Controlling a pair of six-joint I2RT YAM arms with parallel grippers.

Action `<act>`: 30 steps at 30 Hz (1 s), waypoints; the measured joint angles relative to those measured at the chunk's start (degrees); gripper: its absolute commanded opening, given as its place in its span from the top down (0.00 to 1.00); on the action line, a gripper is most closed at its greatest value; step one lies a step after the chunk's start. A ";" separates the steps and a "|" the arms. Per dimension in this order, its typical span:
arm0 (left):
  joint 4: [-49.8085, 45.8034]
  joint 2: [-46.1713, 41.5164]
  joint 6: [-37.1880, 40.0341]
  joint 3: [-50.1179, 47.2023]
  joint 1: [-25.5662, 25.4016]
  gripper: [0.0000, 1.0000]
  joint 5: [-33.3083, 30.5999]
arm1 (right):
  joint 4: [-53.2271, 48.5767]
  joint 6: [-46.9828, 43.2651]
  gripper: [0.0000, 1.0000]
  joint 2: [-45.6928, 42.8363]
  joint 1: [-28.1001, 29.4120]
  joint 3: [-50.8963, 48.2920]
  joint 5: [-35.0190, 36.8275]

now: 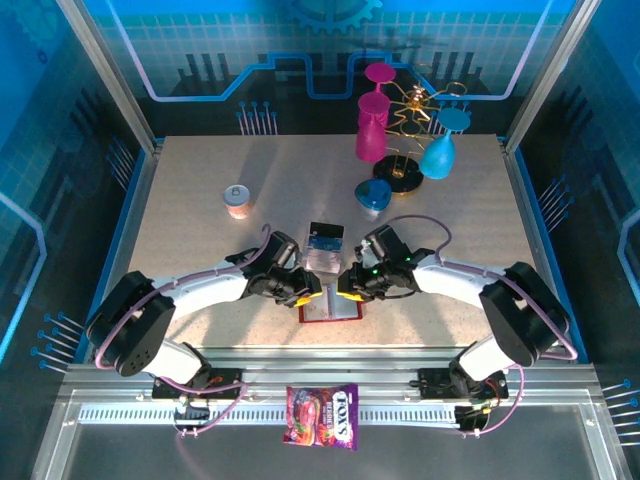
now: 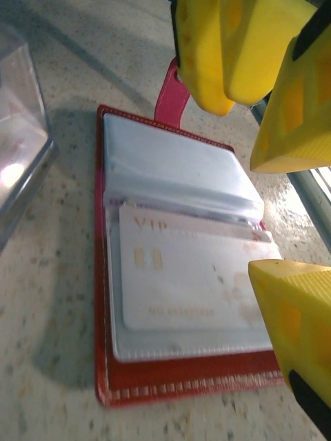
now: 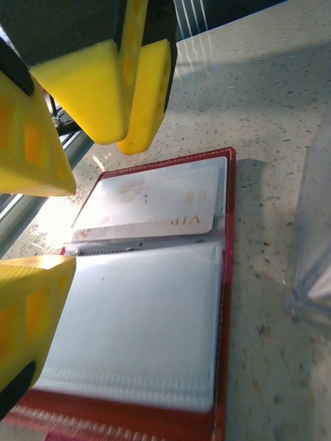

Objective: Take the credit cards out of the card holder

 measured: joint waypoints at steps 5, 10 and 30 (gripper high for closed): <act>0.02 -0.04 -0.33 -1.40 0.70 0.74 -0.09 | 1.99 1.07 0.73 3.87 2.91 1.44 -0.17; 0.33 -0.02 -0.55 -2.05 0.76 0.82 0.02 | 3.65 2.05 0.75 6.47 4.48 2.29 -0.20; 0.66 1.92 -0.59 -3.41 0.76 0.88 0.02 | 5.64 2.89 0.74 11.47 6.69 4.17 -1.42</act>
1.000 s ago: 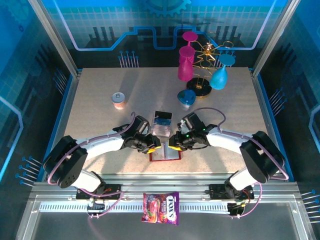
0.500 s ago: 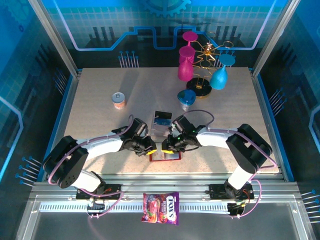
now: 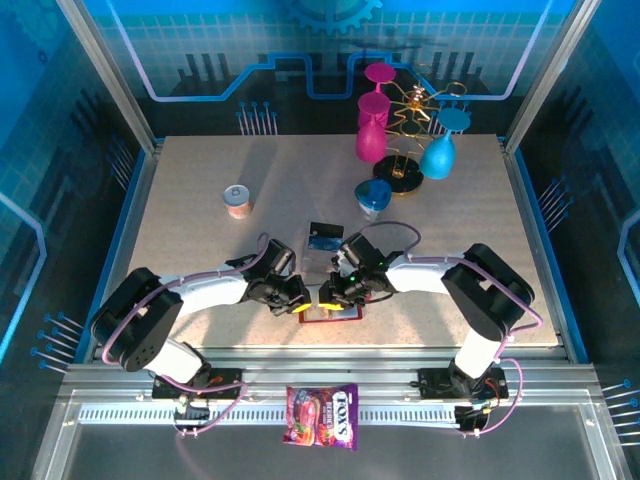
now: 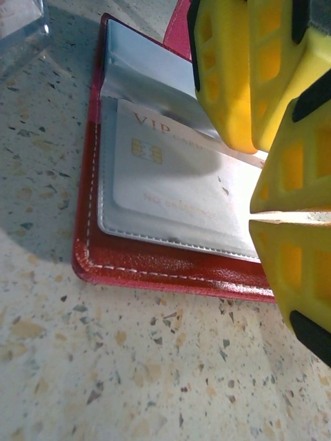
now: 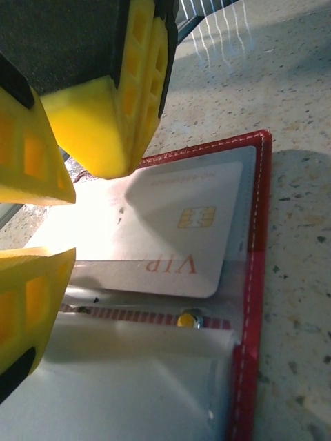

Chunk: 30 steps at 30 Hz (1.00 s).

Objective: Take the credit cards out of the card holder

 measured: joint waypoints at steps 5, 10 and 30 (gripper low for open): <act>0.00 0.00 0.00 0.00 0.00 0.88 0.00 | -1.33 -0.55 0.73 0.31 0.02 0.28 0.39; -0.02 0.00 0.00 0.00 0.00 0.88 0.00 | -2.38 -1.36 0.72 0.50 0.02 0.81 1.09; -0.26 0.07 1.07 0.02 0.00 0.88 0.00 | -7.32 -3.89 0.71 0.17 0.02 2.60 3.89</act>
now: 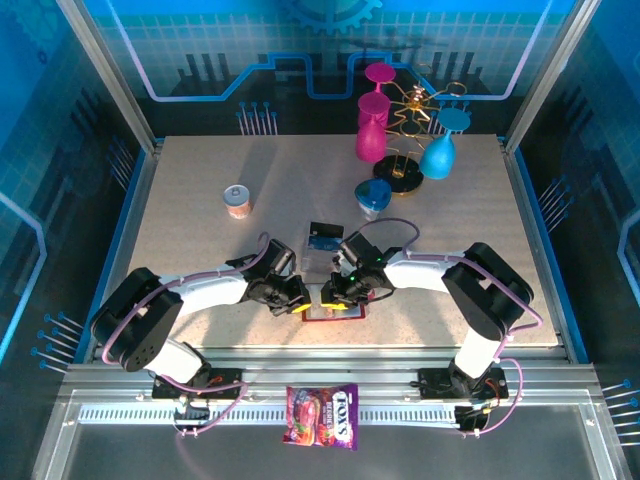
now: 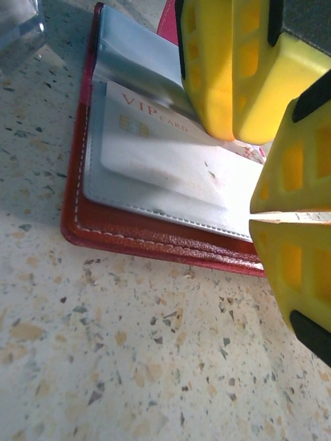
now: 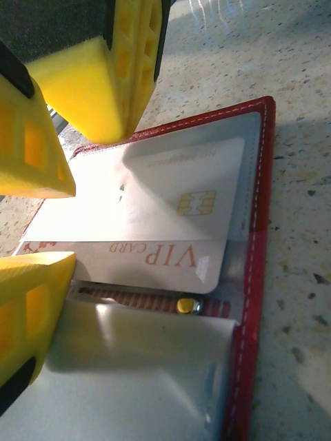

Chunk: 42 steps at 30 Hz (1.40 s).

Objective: Take the credit cards out of the card holder

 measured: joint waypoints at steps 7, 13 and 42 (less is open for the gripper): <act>0.26 1.88 0.00 0.00 0.00 0.89 0.07 | -0.15 -0.26 0.71 -0.15 -0.02 0.00 0.11; 0.28 1.95 0.00 0.00 0.00 0.89 0.07 | -1.11 -0.66 0.71 -0.81 -0.09 0.00 0.72; -4.48 3.15 1.97 7.43 -0.02 0.91 0.02 | -1.66 -0.94 0.71 -5.25 -3.34 -1.92 0.39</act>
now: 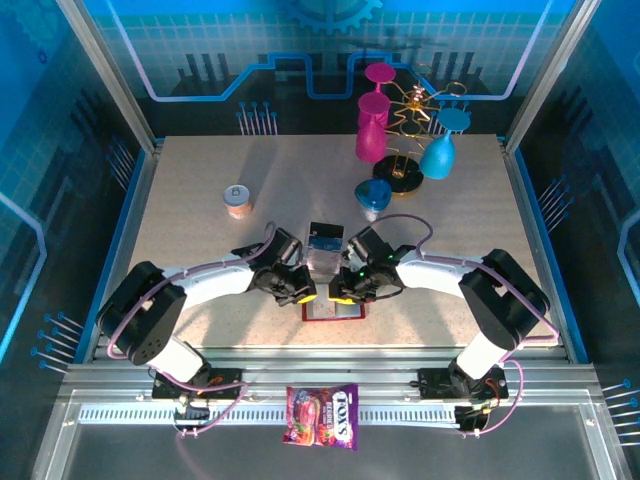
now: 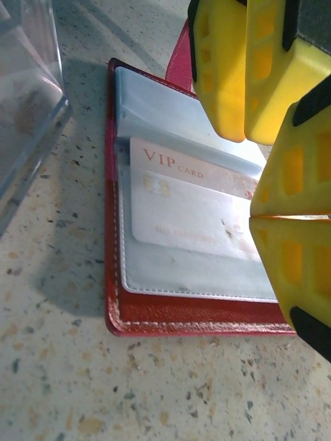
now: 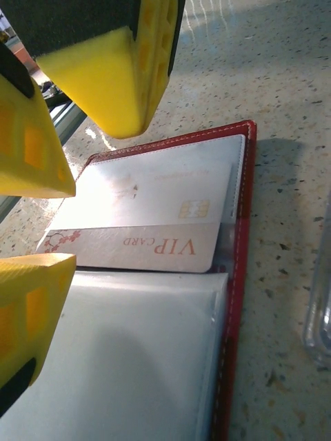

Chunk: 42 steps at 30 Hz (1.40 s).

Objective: Take the credit cards out of the card holder

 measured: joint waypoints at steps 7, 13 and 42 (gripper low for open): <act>-0.57 3.10 0.87 0.22 -0.68 0.92 -0.02 | 0.42 -0.37 0.72 0.00 -0.79 -0.22 -0.46; -0.87 3.10 0.92 0.22 -0.70 0.92 -0.11 | 1.11 -0.44 0.73 0.28 -0.92 -0.48 -1.40; 0.68 3.45 0.87 -1.07 -0.70 0.93 0.02 | 8.39 0.28 0.75 4.35 -1.03 -2.91 -5.20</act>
